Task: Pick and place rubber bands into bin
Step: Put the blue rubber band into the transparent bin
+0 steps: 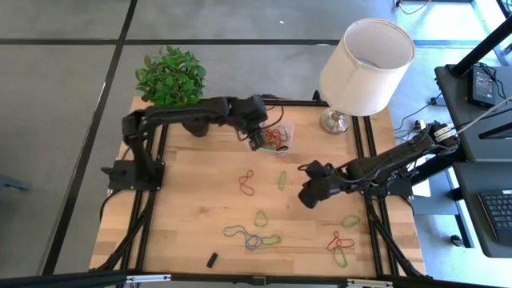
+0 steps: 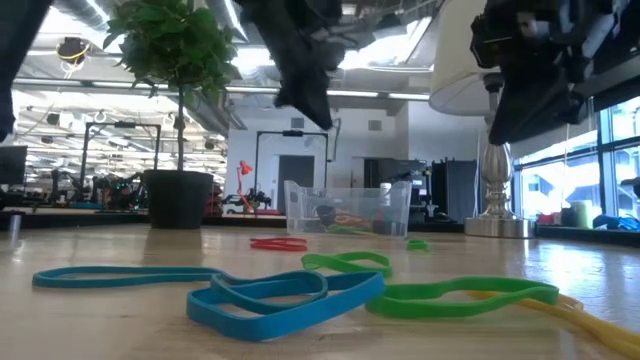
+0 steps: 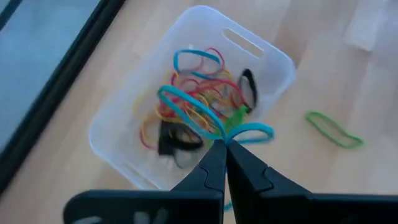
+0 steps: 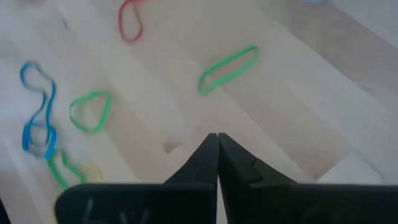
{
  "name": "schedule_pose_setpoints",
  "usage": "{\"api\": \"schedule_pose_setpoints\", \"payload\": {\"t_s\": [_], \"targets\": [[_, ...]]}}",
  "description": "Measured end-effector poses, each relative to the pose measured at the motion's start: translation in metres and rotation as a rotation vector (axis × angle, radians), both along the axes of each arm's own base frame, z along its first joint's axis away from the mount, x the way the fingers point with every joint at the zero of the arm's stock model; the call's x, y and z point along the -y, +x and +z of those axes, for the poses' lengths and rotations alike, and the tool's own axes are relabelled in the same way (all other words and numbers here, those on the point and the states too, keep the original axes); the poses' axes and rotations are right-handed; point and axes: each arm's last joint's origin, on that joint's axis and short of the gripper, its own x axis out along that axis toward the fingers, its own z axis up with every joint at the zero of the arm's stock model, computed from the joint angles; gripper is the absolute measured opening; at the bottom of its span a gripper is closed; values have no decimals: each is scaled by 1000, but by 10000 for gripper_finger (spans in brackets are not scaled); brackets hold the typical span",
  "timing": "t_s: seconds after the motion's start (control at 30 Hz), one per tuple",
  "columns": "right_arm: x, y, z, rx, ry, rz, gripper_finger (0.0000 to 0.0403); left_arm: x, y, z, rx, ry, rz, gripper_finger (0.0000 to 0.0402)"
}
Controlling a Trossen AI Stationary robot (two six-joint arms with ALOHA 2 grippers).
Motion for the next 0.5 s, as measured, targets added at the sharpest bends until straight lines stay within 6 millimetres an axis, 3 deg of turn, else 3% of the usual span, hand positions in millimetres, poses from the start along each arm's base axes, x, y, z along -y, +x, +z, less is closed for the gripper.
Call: {"api": "schedule_pose_setpoints", "payload": {"t_s": [0.27, 0.5], "targets": [[10, 3, 0, 20, 64, -152, 7, -47, 42, -39, -77, -12, -138, 2], [17, 5, 0, 31, 95, -234, 7, -60, 63, -86, -203, -90, -167, 2]]}}
